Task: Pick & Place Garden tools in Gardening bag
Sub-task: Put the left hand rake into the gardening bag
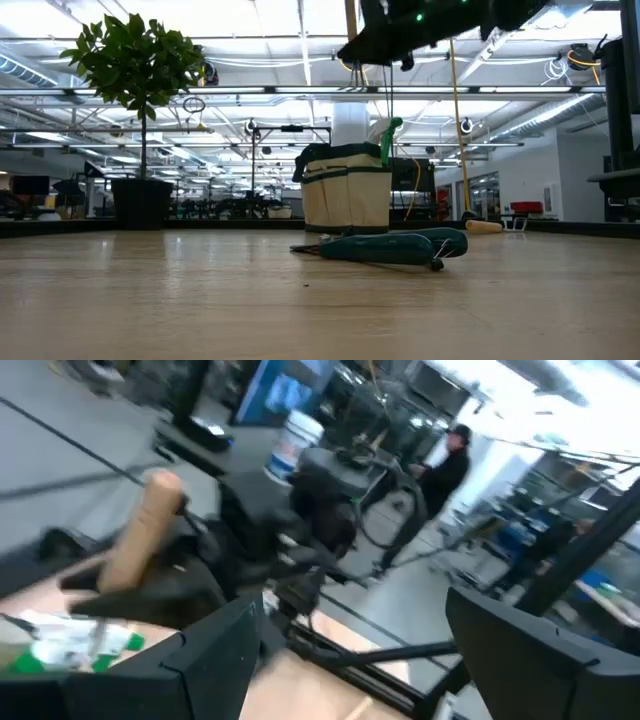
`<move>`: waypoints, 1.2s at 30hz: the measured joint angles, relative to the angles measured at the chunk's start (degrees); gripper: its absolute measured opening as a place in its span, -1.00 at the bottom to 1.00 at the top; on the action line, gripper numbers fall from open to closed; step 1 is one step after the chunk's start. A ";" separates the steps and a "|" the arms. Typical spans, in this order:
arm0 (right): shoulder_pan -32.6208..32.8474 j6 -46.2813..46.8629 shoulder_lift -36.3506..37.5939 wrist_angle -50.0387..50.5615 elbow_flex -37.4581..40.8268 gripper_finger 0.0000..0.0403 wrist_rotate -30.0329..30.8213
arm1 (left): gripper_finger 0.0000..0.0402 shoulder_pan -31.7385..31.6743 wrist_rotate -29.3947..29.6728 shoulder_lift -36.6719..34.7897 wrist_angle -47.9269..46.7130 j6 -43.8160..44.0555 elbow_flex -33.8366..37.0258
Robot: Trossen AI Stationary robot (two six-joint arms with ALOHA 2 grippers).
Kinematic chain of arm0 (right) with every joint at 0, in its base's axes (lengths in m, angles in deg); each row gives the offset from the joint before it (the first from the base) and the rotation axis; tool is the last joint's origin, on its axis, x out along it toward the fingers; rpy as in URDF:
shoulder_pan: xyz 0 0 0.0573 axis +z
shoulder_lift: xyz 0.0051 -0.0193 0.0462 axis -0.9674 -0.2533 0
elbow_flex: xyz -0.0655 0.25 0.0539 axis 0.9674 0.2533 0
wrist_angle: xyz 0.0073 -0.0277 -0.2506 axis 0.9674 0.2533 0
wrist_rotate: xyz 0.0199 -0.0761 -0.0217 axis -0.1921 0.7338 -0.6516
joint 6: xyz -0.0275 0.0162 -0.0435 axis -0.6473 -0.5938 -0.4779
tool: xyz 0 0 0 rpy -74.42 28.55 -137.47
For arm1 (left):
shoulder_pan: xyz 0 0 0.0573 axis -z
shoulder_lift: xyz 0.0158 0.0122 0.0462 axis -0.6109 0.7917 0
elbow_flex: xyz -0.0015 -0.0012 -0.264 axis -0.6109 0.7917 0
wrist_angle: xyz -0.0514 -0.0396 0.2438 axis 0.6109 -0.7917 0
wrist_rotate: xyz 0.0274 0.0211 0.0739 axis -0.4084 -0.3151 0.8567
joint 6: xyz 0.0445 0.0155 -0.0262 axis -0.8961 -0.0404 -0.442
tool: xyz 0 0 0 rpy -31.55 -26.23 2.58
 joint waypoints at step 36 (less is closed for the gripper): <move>-13.47 2.72 -22.72 13.38 -12.02 -0.62 -6.10 | 0.54 8.26 16.97 -0.67 -13.17 3.41 0.00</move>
